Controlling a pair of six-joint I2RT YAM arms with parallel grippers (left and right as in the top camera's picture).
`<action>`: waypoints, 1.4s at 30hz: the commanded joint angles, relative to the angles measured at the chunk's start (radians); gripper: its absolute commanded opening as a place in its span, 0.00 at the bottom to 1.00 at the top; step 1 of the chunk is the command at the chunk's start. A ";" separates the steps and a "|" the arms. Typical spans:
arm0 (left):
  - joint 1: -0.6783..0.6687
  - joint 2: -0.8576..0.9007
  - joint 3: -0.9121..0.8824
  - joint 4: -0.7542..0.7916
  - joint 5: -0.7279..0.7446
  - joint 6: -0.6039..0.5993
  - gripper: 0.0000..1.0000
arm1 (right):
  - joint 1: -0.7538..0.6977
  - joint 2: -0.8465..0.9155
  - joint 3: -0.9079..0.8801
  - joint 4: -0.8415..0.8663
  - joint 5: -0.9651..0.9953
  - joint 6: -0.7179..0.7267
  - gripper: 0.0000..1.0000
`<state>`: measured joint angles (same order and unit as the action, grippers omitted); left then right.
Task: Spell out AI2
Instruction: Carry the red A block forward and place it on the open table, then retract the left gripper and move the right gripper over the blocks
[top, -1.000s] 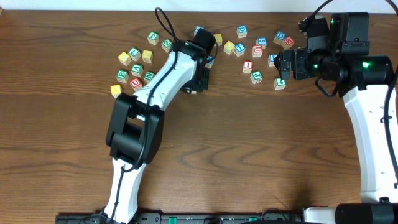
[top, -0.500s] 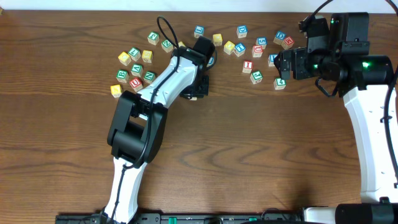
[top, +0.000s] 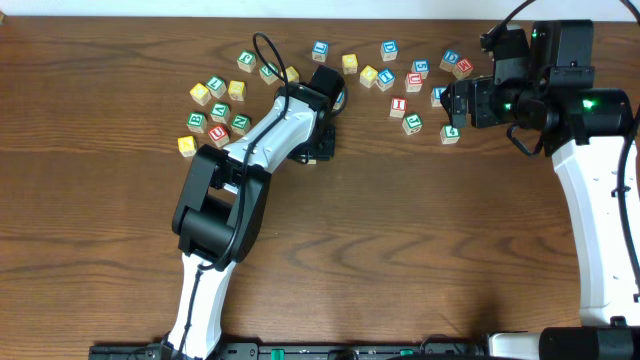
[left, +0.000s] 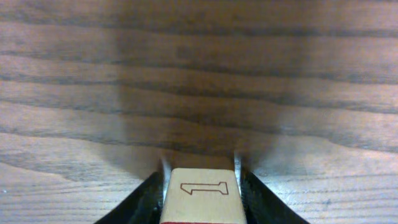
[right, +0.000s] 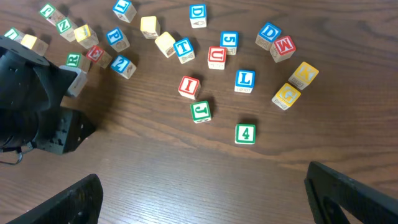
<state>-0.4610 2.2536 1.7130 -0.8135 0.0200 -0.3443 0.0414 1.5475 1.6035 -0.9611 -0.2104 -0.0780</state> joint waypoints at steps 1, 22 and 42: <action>0.000 0.010 -0.023 -0.007 -0.006 -0.005 0.46 | 0.000 0.002 0.021 -0.001 -0.009 -0.005 0.99; 0.082 -0.204 0.053 -0.041 -0.006 0.037 0.56 | 0.000 0.002 0.021 -0.001 -0.009 -0.005 0.99; 0.183 -0.414 0.053 -0.122 -0.013 0.044 0.58 | 0.002 0.002 0.021 0.069 -0.055 -0.005 0.99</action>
<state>-0.3290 1.8481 1.7531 -0.9226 0.0204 -0.2916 0.0414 1.5475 1.6039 -0.9070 -0.2237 -0.0780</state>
